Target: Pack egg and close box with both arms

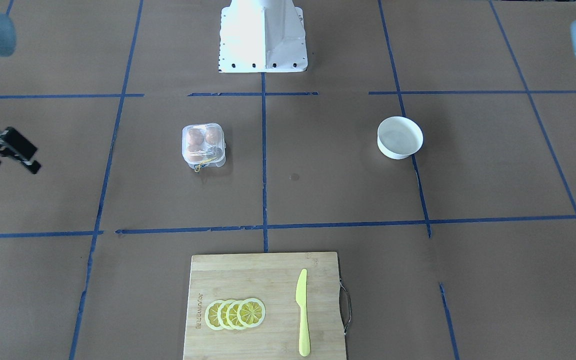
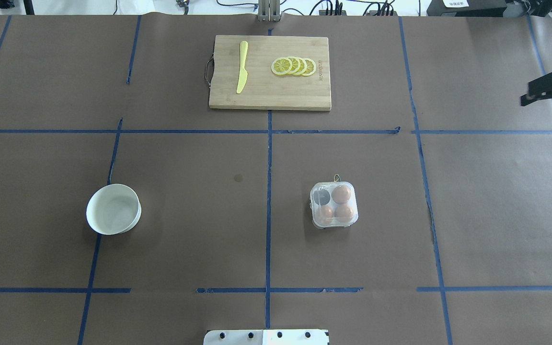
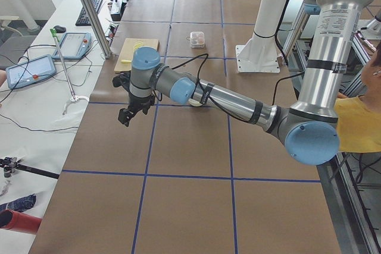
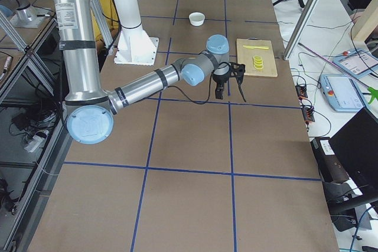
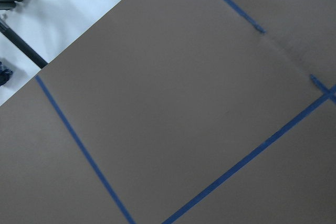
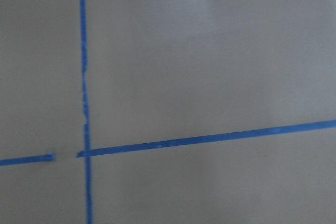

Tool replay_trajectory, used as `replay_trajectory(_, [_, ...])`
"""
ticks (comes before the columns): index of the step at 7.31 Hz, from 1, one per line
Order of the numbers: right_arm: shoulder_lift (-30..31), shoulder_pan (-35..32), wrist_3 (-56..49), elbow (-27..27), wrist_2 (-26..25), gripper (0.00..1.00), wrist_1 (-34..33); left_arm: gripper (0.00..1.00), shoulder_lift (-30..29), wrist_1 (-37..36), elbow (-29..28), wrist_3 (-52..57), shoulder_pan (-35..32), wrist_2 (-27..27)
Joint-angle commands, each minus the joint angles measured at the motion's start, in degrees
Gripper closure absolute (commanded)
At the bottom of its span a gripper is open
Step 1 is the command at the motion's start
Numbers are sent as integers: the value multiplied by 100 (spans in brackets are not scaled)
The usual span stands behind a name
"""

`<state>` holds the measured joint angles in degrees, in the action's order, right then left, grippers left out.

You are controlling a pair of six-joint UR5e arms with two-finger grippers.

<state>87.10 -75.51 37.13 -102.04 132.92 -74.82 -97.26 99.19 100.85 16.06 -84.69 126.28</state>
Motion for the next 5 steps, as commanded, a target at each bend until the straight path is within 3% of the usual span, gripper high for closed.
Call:
replay_trajectory(1, [192, -1390, -3812, 1460, 199, 0, -50, 0, 868, -205, 240, -1502, -520, 829])
replay_trajectory(5, [202, -1397, -3836, 1468, 199, 0, -50, 0, 875, -207, 243, -1518, -523, 837])
